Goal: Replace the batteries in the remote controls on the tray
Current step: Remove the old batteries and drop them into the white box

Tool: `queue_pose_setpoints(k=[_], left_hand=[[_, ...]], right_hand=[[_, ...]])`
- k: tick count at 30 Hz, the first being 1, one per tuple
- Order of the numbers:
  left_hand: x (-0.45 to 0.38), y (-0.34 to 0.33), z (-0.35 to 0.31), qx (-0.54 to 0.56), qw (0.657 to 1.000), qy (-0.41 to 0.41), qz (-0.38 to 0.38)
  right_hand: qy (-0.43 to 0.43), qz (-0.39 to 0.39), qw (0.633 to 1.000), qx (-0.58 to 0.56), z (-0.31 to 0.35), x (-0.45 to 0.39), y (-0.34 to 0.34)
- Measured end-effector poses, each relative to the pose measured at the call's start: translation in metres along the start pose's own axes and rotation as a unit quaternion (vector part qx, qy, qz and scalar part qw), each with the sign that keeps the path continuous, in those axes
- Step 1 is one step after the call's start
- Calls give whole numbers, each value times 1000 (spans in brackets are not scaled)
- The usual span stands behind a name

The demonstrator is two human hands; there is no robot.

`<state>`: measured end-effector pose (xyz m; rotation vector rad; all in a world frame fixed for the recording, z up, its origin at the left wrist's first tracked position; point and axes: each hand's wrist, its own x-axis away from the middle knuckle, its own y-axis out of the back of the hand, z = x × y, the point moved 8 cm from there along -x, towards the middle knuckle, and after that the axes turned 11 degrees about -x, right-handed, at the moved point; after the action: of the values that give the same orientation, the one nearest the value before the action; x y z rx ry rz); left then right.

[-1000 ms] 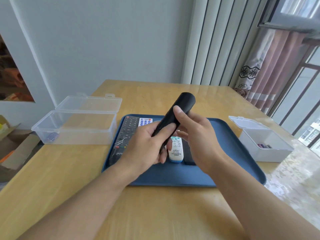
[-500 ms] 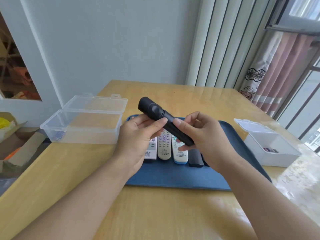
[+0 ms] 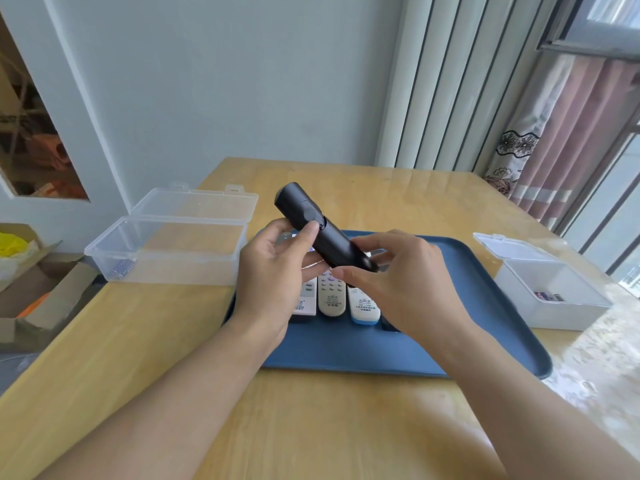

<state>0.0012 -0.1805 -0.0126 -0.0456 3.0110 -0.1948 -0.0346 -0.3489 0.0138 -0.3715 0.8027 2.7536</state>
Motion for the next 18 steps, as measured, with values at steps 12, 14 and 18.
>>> queue_pose_setpoints(k=[12,14,18], left_hand=[[-3,7,4,65,995,73,-8],[1,-1,6,56,994,93,31],[7,-10,10,18,991,116,68]], right_hand=[[-180,4,932,315,-57,-20,74],[-236,63,897,368,-76,-16,72],[-279,126,871,385,-89,-12,74]])
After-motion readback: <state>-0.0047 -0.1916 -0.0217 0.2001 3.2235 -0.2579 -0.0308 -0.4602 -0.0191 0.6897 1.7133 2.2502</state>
